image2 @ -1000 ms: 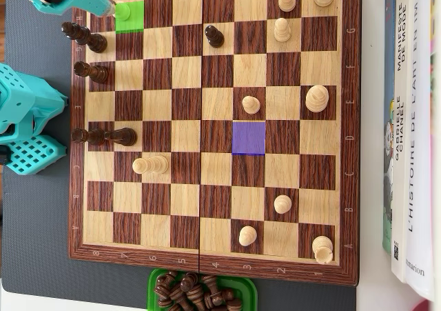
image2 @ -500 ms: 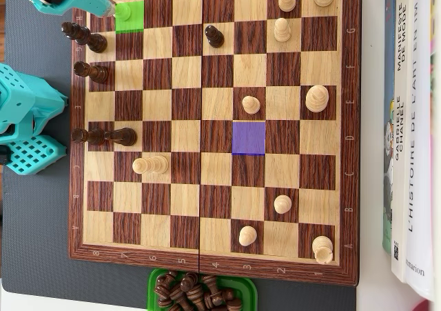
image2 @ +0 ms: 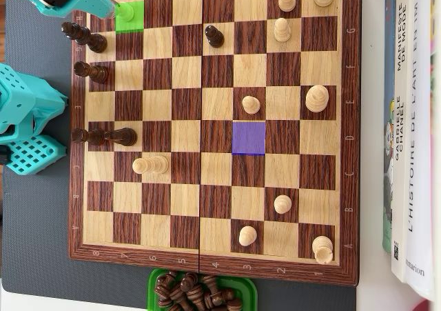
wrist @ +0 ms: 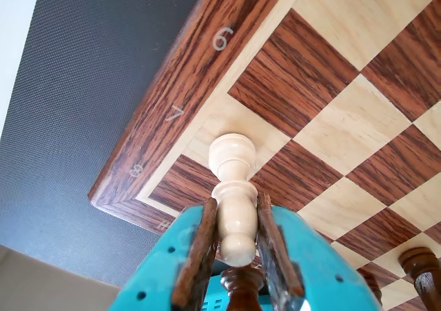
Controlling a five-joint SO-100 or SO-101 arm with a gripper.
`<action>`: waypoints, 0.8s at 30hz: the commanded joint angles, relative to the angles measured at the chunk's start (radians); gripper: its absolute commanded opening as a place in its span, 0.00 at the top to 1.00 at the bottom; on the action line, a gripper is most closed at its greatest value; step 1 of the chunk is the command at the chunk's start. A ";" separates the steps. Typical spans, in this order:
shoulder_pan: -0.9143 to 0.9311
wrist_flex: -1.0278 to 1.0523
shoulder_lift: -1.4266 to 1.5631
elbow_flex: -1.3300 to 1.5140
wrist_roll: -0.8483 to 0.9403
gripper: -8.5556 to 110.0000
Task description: Play chess
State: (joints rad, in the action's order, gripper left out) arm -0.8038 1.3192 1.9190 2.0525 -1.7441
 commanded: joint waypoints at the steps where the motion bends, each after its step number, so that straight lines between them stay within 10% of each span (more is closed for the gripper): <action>1: 0.008 -0.005 -0.002 -0.037 -0.005 0.87; 24: 0.003 -0.005 0.000 -0.031 -0.008 0.78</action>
State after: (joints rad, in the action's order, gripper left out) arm -0.8038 1.3192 1.9190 2.0525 -1.7441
